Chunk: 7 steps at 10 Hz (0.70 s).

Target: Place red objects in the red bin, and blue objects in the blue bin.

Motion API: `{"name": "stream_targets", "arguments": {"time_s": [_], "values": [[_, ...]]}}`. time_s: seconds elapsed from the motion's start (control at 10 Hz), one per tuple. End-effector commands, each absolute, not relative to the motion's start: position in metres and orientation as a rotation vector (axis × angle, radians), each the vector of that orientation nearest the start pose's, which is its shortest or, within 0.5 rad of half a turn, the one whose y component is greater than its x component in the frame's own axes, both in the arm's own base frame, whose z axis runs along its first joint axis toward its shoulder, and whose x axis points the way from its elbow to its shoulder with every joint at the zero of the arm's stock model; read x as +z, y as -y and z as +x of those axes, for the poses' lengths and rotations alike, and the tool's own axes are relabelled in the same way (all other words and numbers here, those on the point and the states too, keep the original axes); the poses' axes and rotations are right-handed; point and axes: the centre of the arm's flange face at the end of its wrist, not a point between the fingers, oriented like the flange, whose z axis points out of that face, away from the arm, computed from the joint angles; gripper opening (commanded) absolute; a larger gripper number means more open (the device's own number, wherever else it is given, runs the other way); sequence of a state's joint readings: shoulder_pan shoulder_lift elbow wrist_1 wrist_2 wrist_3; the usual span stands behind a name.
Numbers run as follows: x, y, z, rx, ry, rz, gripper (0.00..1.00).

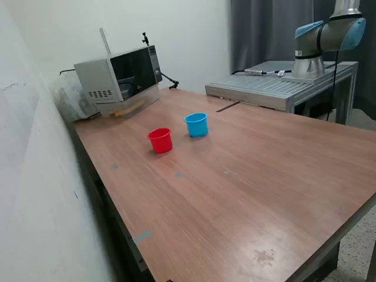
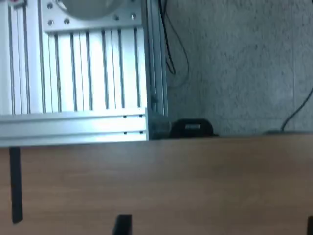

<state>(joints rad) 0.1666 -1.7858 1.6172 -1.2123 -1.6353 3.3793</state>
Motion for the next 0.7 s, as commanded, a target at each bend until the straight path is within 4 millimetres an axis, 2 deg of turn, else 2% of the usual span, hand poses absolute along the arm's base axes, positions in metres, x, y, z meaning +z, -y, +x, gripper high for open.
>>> {"name": "stream_targets", "arguments": {"time_s": [0.0,0.1,0.6], "values": [[0.52,0.201,-0.334,-0.114,-2.063,-2.026,1.0],[0.514,0.201,-0.332,-0.124,-2.049,-2.026,1.0],[0.512,0.191,-0.327,-0.16,-2.038,-1.976,1.0]]}}
